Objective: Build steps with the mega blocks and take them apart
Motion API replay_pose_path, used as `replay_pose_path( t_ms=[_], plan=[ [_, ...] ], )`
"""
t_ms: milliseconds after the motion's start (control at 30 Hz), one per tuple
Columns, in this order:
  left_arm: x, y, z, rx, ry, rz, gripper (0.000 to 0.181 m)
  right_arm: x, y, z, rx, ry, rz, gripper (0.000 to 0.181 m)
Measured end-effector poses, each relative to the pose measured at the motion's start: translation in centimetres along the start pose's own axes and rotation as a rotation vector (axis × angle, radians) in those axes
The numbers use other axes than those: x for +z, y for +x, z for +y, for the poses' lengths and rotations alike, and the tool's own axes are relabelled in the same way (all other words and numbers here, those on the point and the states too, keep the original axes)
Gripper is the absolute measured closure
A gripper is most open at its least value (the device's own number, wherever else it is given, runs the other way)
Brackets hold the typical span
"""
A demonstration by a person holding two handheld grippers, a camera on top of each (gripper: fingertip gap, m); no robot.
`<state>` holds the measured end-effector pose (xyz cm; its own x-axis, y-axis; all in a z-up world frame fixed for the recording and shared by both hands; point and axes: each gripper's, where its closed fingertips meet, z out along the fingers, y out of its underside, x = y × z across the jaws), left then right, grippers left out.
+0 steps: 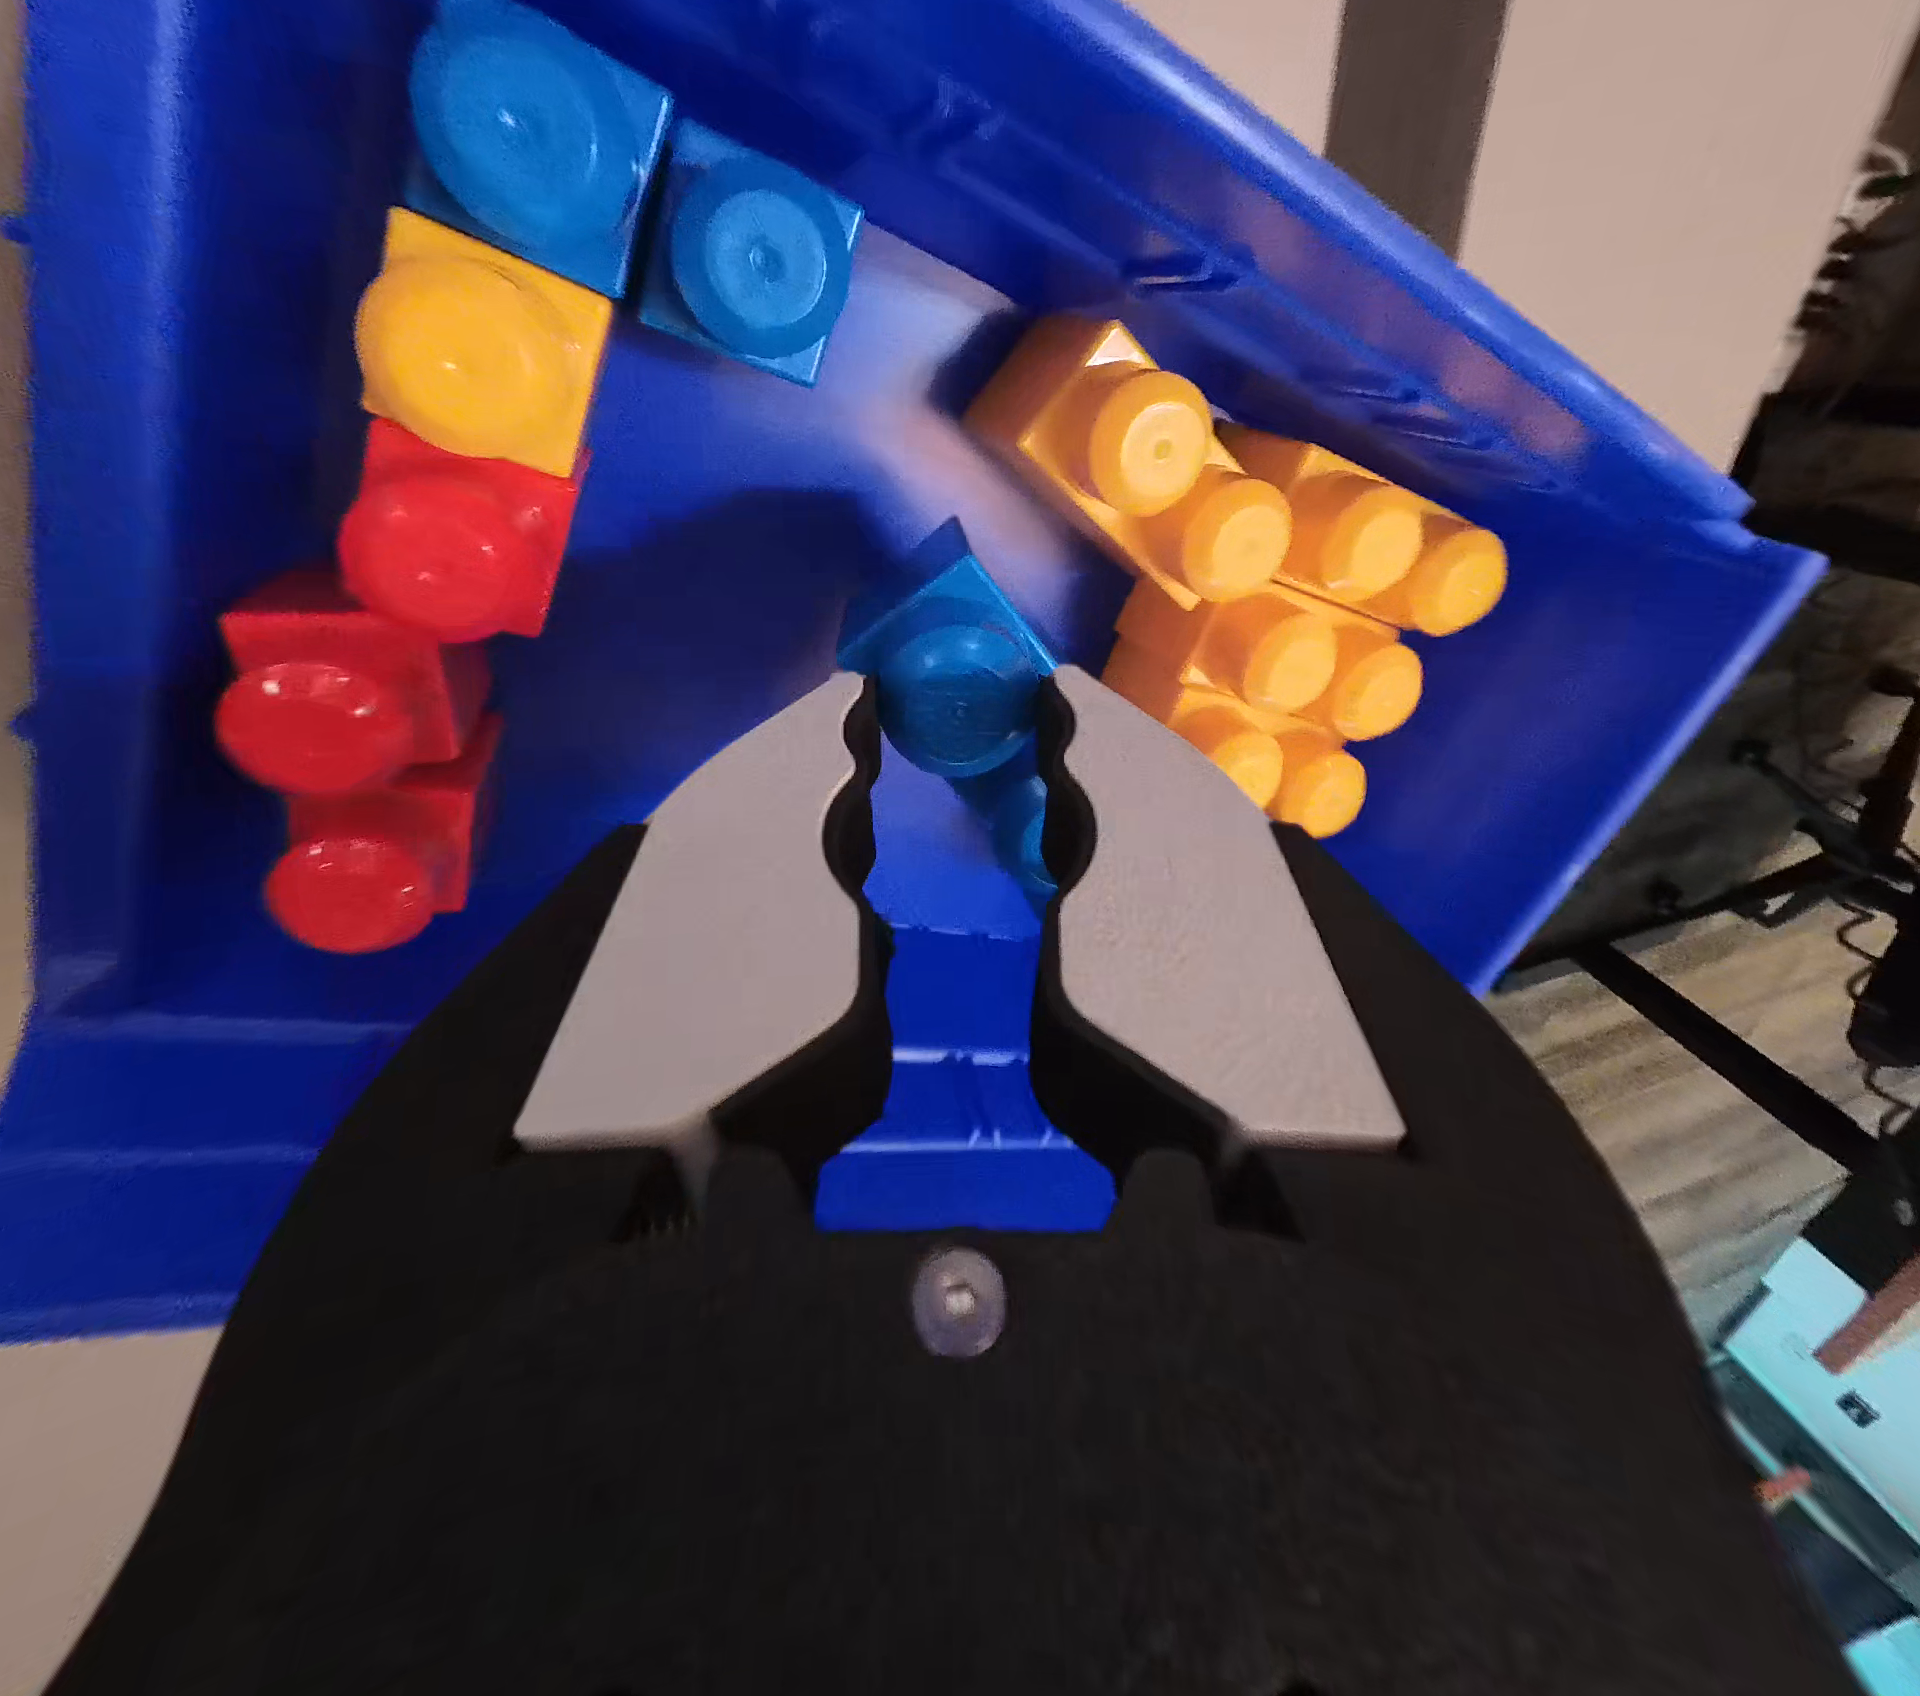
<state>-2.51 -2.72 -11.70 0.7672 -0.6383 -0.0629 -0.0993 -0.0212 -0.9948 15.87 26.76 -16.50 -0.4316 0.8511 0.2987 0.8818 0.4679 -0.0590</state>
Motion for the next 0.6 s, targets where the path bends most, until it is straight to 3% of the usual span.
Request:
replay_pose_path(
  t_ms=[267, 433, 600],
  plan=[
    [0.5, 0.0, 1.2, -0.013, -0.031, 0.026, 0.177, 3.5, 0.8, -0.1, -0.104, -0.05, -0.051, 0.152],
    [0.7, -0.1, 1.8, -0.026, -0.05, 0.03, 0.176, 3.4, 1.8, -0.2, -0.076, -0.033, -0.004, 0.149],
    [0.7, 0.1, 1.8, -0.025, -0.05, 0.038, 0.176, 1.1, 2.9, -1.5, 0.133, 0.117, 0.088, 0.145]
  ],
)
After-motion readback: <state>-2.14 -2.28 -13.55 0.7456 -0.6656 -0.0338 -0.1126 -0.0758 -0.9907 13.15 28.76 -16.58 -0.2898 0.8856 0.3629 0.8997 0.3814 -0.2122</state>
